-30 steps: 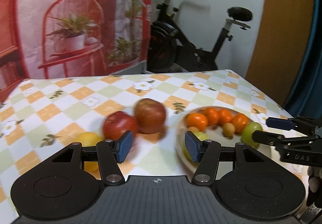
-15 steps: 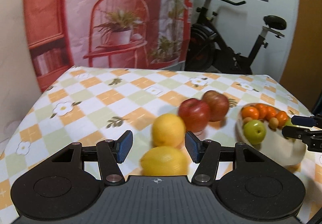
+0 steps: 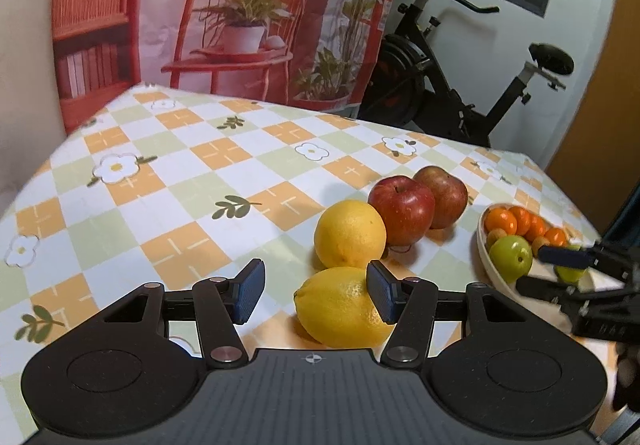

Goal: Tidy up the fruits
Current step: 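Move both tools back toward the yellow lemons in the pile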

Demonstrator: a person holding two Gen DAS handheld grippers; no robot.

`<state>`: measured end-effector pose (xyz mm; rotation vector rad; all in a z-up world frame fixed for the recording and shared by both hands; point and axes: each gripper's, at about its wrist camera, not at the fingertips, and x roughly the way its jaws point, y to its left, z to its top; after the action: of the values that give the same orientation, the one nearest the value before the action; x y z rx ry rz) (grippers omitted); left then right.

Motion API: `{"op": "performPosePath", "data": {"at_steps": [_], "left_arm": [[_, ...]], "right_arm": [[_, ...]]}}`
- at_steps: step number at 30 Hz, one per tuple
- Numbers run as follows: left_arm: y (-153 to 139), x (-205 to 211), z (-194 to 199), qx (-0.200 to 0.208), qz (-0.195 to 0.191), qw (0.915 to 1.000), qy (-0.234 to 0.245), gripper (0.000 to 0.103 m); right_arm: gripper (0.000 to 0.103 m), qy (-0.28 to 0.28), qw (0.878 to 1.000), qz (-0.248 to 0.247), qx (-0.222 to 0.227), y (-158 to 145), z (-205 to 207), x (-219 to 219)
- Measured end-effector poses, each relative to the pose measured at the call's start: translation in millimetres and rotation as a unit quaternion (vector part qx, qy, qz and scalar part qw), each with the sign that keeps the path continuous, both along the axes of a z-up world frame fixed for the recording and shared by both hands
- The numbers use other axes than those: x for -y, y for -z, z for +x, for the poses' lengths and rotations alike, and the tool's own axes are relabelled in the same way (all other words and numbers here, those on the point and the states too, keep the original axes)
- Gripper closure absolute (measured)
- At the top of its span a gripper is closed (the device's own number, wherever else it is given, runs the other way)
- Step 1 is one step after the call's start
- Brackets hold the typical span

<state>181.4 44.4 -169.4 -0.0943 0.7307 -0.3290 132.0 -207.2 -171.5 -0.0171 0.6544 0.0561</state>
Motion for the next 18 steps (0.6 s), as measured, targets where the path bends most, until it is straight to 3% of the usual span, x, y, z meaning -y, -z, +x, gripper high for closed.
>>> {"op": "performPosePath", "data": {"at_steps": [6, 18], "left_arm": [[6, -5, 10, -0.028, -0.044, 0.9986, 0.007, 0.045], [14, 15, 12, -0.047, -0.055, 0.996, 0.052, 0.045]], "right_arm": [[0.047, -0.006, 1.0, -0.002, -0.004, 3, 3, -6], [0.047, -0.022, 1.0, -0.002, 0.002, 0, 0, -12]]}}
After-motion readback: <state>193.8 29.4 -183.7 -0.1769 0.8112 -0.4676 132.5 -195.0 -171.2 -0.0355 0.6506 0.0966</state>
